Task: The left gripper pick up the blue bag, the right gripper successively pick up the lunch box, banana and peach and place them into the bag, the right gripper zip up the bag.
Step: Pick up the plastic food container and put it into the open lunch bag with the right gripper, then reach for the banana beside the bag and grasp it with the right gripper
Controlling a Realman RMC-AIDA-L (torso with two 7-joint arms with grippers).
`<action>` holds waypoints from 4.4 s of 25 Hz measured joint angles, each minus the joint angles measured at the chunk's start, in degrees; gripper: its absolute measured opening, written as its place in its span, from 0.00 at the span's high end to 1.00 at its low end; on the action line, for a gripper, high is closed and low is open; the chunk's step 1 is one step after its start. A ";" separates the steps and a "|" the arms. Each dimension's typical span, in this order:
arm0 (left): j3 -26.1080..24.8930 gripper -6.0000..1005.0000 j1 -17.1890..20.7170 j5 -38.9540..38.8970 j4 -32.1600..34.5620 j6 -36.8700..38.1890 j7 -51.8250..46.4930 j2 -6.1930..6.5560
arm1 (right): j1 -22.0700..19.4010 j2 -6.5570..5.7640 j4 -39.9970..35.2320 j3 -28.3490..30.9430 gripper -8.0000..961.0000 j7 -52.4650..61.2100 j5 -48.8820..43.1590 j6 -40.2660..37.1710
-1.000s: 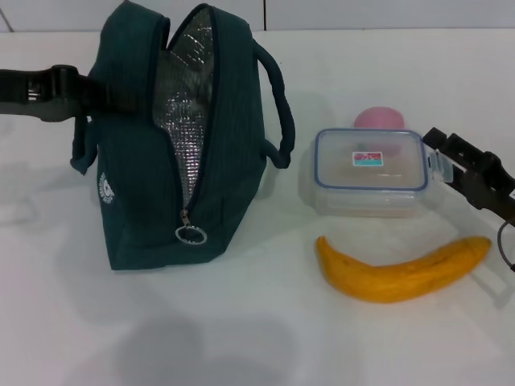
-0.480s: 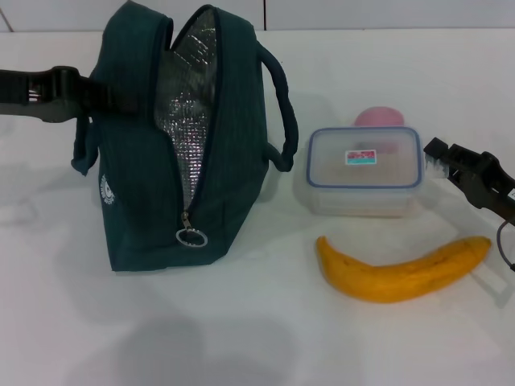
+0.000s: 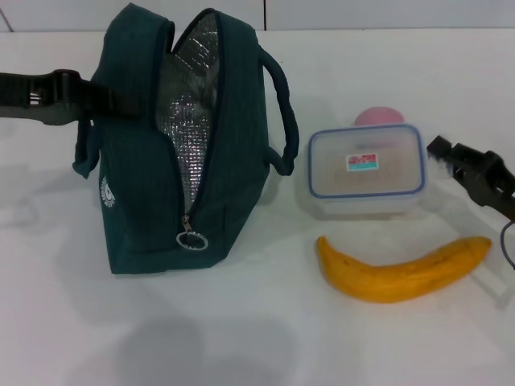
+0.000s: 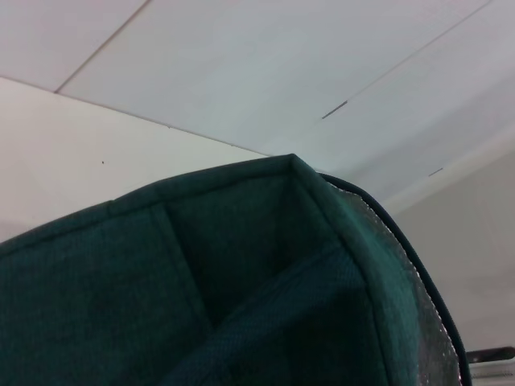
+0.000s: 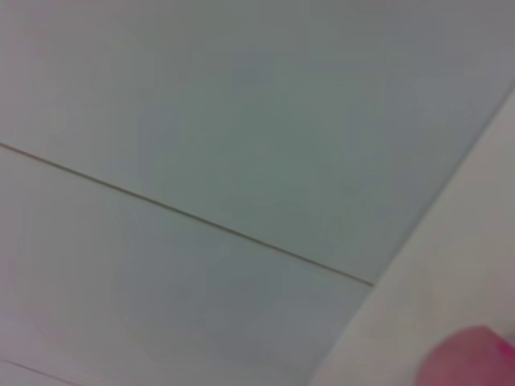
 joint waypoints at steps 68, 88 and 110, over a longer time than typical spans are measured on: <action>-0.04 0.97 -5.66 -1.19 -6.04 0.87 0.89 -4.37 | 15.70 0.00 -11.34 -25.98 0.82 11.25 14.58 -2.04; -0.27 0.97 -3.75 -1.15 -6.77 -0.90 1.47 -3.45 | 9.97 -0.02 -17.86 -29.16 0.61 4.04 20.33 1.34; 0.00 0.97 -2.62 -1.22 -6.32 -1.29 1.76 -2.63 | 11.25 -9.84 -66.12 -11.74 0.16 23.07 -53.35 -18.23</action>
